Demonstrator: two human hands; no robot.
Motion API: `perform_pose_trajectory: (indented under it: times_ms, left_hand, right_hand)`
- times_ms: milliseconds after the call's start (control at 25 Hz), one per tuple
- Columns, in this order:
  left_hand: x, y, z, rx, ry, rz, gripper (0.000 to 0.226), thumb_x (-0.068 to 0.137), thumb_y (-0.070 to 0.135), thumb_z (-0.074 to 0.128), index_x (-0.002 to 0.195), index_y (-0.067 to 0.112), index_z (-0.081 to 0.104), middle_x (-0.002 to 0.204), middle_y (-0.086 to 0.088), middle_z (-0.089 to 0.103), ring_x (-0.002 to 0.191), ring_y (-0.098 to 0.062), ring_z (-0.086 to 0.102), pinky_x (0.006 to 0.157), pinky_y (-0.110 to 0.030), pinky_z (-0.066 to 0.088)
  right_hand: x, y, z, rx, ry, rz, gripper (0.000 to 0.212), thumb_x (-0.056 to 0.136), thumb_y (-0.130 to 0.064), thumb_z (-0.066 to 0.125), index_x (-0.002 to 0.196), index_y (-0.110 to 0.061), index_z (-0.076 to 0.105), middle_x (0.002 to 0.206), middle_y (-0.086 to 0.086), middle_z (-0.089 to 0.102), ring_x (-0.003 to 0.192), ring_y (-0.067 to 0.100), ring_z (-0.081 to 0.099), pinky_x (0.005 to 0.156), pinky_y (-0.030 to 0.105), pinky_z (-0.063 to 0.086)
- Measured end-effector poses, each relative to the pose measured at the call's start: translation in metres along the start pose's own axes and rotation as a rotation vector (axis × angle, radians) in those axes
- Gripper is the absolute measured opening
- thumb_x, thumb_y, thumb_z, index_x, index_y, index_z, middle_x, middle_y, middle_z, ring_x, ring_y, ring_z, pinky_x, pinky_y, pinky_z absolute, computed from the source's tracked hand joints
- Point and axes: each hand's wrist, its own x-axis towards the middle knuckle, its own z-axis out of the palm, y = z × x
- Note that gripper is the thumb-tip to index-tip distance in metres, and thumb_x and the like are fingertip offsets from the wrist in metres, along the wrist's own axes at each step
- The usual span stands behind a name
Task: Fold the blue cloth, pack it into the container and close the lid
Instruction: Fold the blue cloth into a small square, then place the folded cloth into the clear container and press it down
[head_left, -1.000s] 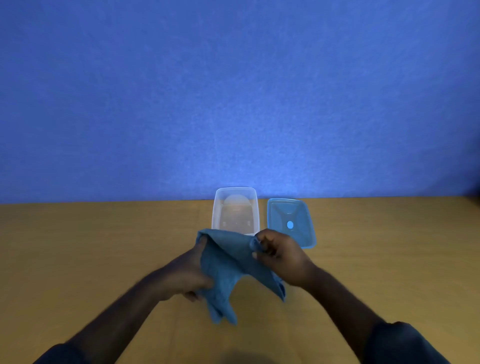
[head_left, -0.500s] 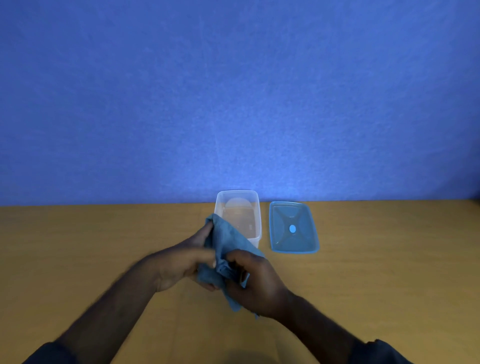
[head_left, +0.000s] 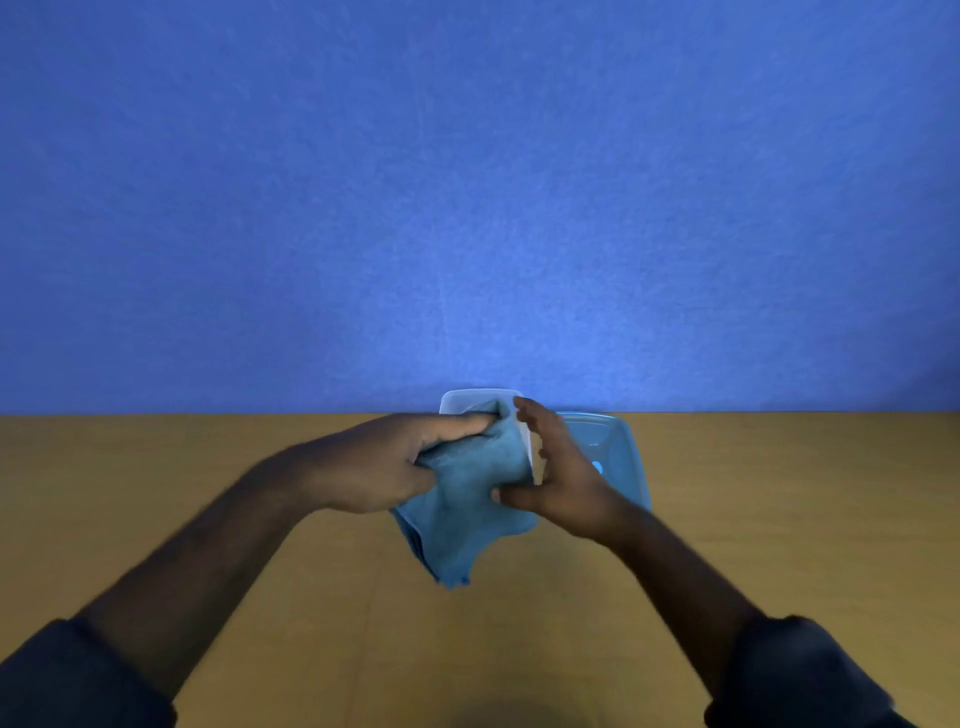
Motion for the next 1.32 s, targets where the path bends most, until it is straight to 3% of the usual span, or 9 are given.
perform_pose_trajectory:
  times_ms: [160, 240, 320, 440, 600, 960, 1120, 1240, 1320]
  left_hand:
    - [0.019, 0.007, -0.01, 0.105, 0.174, 0.157, 0.075, 0.085, 0.0, 0.052, 0.138, 0.053, 0.048, 0.128, 0.033, 0.058, 0.108, 0.012, 0.058, 0.088, -0.015, 0.047]
    - [0.028, 0.0, -0.014, -0.046, 0.409, 0.185, 0.061, 0.081, 0.013, 0.065, 0.127, 0.051, 0.05, 0.119, 0.024, 0.063, 0.079, 0.002, 0.061, 0.074, -0.021, 0.049]
    - [0.032, -0.016, -0.01, -0.398, 0.554, 0.189, 0.066, 0.073, 0.026, 0.078, 0.128, 0.047, 0.047, 0.122, 0.013, 0.065, 0.088, -0.006, 0.065, 0.076, -0.026, 0.053]
    - [0.035, -0.044, 0.029, -0.763, 0.453, 0.133, 0.084, 0.068, 0.026, 0.083, 0.141, 0.036, 0.043, 0.13, 0.012, 0.065, 0.11, -0.006, 0.067, 0.08, -0.024, 0.057]
    - [0.053, -0.071, 0.075, -1.03, 0.468, -0.056, 0.049, 0.076, 0.019, 0.081, 0.122, 0.012, 0.064, 0.117, -0.008, 0.076, 0.102, -0.026, 0.074, 0.066, -0.028, 0.059]
    - [0.076, -0.105, 0.072, -1.508, 0.136, -0.199, 0.047, 0.095, 0.035, 0.066, 0.136, 0.014, 0.063, 0.143, -0.013, 0.062, 0.134, -0.031, 0.057, 0.104, -0.042, 0.051]
    - [0.101, -0.114, 0.063, -1.245, 0.423, -0.313, 0.039, 0.087, 0.022, 0.076, 0.125, 0.012, 0.069, 0.129, -0.017, 0.07, 0.113, -0.033, 0.07, 0.09, -0.044, 0.06]
    - [0.122, -0.118, 0.05, -0.714, 0.669, -0.473, 0.067, 0.083, 0.015, 0.078, 0.141, 0.019, 0.047, 0.11, 0.003, 0.069, 0.095, -0.018, 0.069, 0.076, -0.036, 0.057]
    - [0.131, -0.121, 0.049, -0.432, 0.666, -0.417, 0.084, 0.083, 0.015, 0.074, 0.153, 0.028, 0.029, 0.104, 0.015, 0.061, 0.096, -0.017, 0.066, 0.073, -0.032, 0.053]
  right_hand:
    - [0.009, 0.006, -0.01, 0.17, -0.108, 0.099, 0.026, 0.081, -0.008, 0.074, 0.101, -0.026, 0.072, 0.097, -0.005, 0.077, 0.092, 0.009, 0.072, 0.079, 0.033, 0.058]
    - [0.009, 0.009, -0.01, 0.292, 0.005, 0.104, 0.021, 0.085, -0.006, 0.071, 0.105, -0.014, 0.071, 0.102, 0.003, 0.078, 0.098, 0.017, 0.072, 0.083, 0.035, 0.059]
    - [0.01, 0.009, -0.011, 0.409, 0.066, 0.107, 0.023, 0.087, -0.004, 0.069, 0.109, -0.008, 0.069, 0.107, 0.009, 0.076, 0.103, 0.023, 0.071, 0.087, 0.038, 0.059]
    - [0.015, 0.008, -0.015, 0.538, 0.08, 0.147, 0.026, 0.085, -0.003, 0.069, 0.111, -0.007, 0.068, 0.11, 0.011, 0.075, 0.104, 0.026, 0.071, 0.081, 0.033, 0.059]
    - [0.023, 0.01, -0.015, 0.57, -0.011, 0.238, 0.034, 0.085, -0.001, 0.069, 0.119, -0.006, 0.064, 0.116, 0.013, 0.073, 0.107, 0.03, 0.07, 0.082, 0.037, 0.059]
    - [0.059, 0.032, -0.013, 0.809, -0.152, 0.331, 0.048, 0.08, -0.002, 0.073, 0.124, -0.014, 0.06, 0.123, 0.016, 0.068, 0.113, 0.036, 0.065, 0.088, 0.044, 0.056]
    - [0.08, 0.052, -0.003, 0.568, 0.064, 0.362, 0.049, 0.077, -0.006, 0.077, 0.122, -0.015, 0.061, 0.114, 0.011, 0.072, 0.107, 0.032, 0.068, 0.083, 0.037, 0.059]
    - [0.095, 0.065, 0.009, 0.195, 0.283, 0.407, 0.055, 0.073, -0.007, 0.076, 0.123, -0.021, 0.056, 0.101, -0.006, 0.069, 0.092, 0.017, 0.068, 0.062, 0.012, 0.053]
    - [0.101, 0.068, 0.017, 0.075, 0.272, 0.396, 0.063, 0.072, -0.007, 0.069, 0.129, -0.023, 0.048, 0.109, -0.005, 0.064, 0.097, 0.017, 0.064, 0.072, 0.023, 0.056]
